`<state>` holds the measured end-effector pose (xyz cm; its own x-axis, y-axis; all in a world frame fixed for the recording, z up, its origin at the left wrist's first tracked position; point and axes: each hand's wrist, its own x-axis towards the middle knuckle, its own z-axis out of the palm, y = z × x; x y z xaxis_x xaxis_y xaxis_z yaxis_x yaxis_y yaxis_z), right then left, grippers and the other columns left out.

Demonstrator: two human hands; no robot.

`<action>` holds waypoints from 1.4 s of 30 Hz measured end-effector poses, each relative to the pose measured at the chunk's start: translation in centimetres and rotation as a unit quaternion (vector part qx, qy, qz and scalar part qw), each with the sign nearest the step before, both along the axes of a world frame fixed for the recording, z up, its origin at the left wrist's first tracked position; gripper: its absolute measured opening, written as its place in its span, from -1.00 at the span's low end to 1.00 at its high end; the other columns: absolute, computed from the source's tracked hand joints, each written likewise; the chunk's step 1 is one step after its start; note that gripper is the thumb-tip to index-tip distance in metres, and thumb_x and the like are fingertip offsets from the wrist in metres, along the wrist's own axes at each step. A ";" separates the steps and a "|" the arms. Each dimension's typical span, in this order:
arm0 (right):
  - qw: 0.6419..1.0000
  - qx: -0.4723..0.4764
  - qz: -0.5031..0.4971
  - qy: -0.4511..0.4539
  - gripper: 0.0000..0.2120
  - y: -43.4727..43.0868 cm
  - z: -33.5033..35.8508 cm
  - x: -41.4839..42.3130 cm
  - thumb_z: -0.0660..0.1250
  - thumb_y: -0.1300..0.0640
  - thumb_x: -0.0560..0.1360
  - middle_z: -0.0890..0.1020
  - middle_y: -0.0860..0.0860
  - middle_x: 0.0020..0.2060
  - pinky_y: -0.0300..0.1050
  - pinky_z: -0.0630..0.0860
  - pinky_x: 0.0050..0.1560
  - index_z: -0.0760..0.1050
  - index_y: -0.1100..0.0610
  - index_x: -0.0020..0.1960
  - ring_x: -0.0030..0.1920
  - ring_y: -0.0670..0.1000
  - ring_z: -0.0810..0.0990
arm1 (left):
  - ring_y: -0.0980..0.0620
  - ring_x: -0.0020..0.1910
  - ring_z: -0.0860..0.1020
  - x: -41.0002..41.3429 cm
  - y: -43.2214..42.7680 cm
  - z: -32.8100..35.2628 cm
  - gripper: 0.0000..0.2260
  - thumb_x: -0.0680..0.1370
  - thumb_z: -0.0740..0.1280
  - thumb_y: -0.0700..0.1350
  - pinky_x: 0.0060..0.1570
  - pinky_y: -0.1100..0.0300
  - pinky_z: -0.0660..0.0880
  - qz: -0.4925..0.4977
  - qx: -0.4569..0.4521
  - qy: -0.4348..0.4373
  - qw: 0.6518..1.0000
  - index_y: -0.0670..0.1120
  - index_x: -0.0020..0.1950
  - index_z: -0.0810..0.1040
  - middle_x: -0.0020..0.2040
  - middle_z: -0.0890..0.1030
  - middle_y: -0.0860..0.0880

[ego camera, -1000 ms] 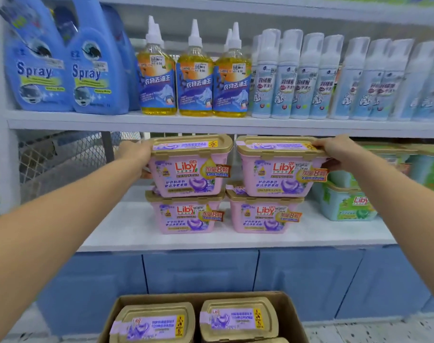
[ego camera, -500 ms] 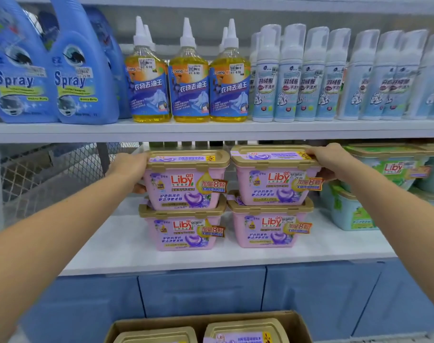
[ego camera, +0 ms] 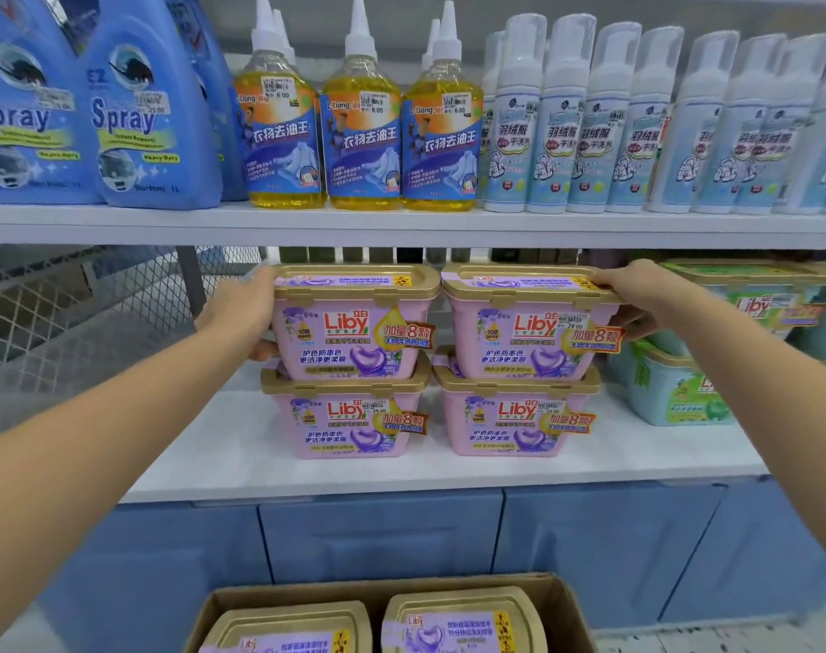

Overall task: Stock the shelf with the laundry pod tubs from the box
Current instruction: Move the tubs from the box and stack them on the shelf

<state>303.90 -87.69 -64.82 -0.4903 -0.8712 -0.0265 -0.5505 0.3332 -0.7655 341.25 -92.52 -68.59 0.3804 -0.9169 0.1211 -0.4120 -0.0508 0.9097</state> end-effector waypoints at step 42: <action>0.982 -0.184 -0.023 -0.022 -0.30 -0.5 -19.5 2.9 0.55 -0.03 0.25 0.62 0.07 0.10 -0.01 0.49 0.09 0.34 0.14 0.27 0.00 0.06 0.57 | -0.20 0.09 0.56 -4.8 0.0 -16.3 -0.40 0.35 0.42 0.22 0.13 0.01 0.26 0.030 0.014 -0.194 0.980 -0.20 0.12 0.38 0.06 0.63 -0.17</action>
<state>306.76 -88.21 -84.36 -0.5354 -0.8022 0.2643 -0.5048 0.0531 -0.8616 336.43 -92.49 -84.88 0.3637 -0.8997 0.2415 -0.7221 -0.1085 0.6832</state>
